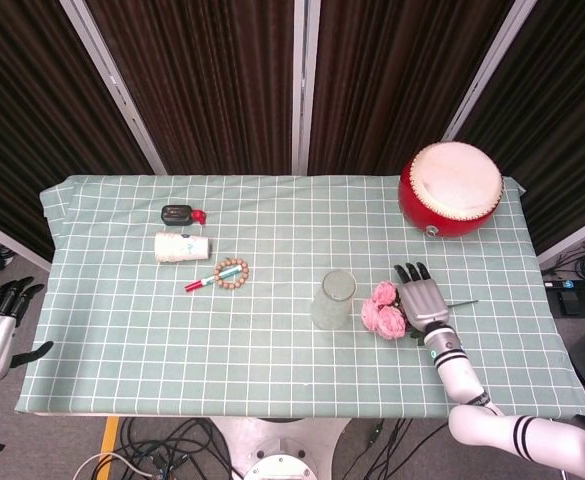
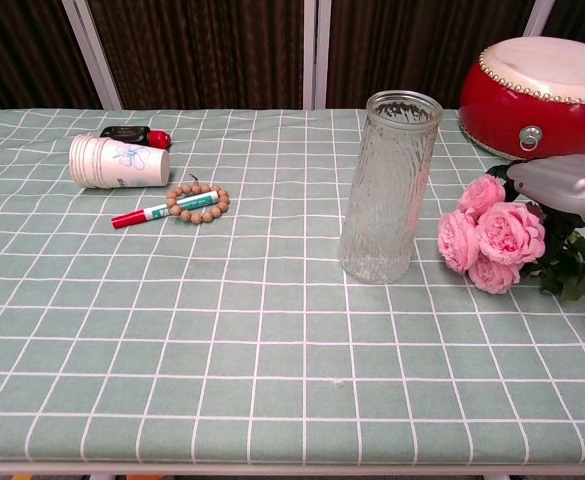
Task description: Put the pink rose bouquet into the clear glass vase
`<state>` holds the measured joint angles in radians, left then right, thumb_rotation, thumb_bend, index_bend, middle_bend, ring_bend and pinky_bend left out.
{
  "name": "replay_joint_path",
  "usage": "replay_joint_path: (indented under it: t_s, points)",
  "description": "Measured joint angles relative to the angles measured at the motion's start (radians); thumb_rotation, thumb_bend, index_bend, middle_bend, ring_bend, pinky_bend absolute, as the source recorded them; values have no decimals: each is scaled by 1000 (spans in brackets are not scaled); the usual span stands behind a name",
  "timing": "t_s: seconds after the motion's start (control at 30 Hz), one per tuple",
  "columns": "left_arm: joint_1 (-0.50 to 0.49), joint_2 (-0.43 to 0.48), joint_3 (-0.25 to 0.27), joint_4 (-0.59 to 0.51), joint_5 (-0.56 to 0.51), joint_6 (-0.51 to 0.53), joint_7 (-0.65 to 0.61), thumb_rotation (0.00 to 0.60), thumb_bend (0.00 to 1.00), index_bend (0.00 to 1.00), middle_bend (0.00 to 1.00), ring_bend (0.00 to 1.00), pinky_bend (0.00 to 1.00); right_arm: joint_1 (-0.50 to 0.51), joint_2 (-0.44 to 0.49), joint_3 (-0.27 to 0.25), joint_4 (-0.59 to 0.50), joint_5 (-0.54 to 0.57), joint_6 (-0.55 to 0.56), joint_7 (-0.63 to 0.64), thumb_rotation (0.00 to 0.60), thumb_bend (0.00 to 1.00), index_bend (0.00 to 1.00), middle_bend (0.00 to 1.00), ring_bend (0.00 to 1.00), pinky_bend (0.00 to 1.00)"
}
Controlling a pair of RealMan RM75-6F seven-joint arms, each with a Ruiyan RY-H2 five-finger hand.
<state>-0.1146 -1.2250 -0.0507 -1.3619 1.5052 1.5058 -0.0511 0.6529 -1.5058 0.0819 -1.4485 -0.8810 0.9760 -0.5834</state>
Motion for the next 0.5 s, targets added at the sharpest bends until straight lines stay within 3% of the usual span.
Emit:
replay_joint_path:
  t_s: [0.2,0.5]
  points:
    - [-3,-1,1,-4,1,-6,8,600,0,175,116,107,292,-35,45,3,-27,-60,47,75,600,77,753,127,0,0]
    - [-12,-2,0,-18,3,-18,31,600,0,175,116,107,292,-109,229,39,-187,-174,152,241,600,80,761,152,0,0]
